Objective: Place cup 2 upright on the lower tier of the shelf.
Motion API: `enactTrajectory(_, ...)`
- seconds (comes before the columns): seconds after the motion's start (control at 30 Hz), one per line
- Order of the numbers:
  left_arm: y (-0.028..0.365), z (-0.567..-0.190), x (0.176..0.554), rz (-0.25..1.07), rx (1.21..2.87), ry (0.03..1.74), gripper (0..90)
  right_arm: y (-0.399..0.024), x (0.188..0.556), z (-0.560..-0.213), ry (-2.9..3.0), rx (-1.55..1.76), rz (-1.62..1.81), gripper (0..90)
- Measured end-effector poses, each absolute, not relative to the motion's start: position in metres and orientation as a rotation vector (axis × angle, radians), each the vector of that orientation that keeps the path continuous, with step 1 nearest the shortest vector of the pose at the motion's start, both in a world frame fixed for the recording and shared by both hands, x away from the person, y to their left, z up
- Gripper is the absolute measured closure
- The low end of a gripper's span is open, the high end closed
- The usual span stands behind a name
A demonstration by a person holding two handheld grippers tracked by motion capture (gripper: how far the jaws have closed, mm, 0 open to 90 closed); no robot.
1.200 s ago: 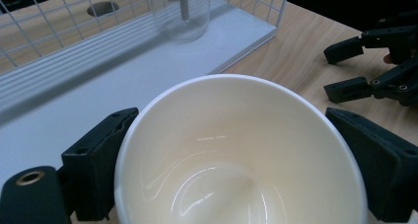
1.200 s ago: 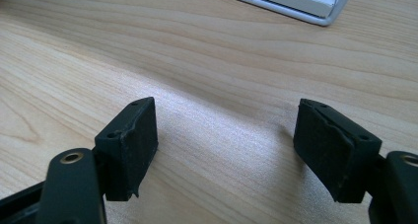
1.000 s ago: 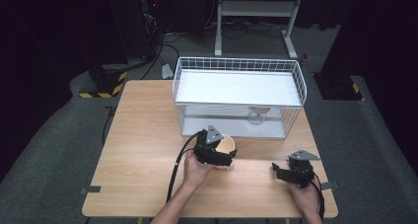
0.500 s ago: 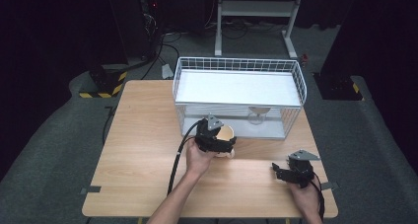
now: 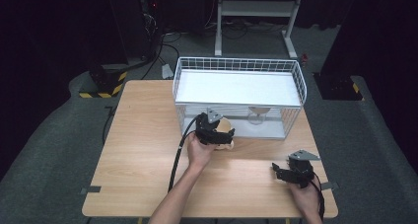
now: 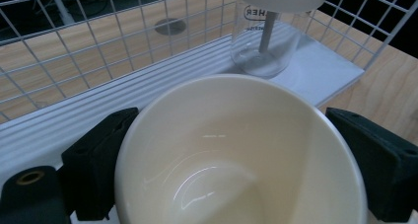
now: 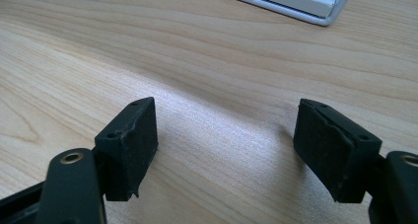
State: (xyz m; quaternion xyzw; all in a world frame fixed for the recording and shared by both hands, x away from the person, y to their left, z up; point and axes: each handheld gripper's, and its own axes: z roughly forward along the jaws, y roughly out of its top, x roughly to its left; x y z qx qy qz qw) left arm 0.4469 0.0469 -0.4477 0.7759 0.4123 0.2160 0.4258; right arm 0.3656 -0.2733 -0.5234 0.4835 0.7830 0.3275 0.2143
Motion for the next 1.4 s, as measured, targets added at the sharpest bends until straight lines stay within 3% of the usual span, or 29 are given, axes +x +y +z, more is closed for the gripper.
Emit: enactTrajectory(1.4,0.046,-0.474,0.47,0.653,1.78,1.087,10.0,-0.273,0.366,-0.523,2.171,1.343,0.91,24.6)
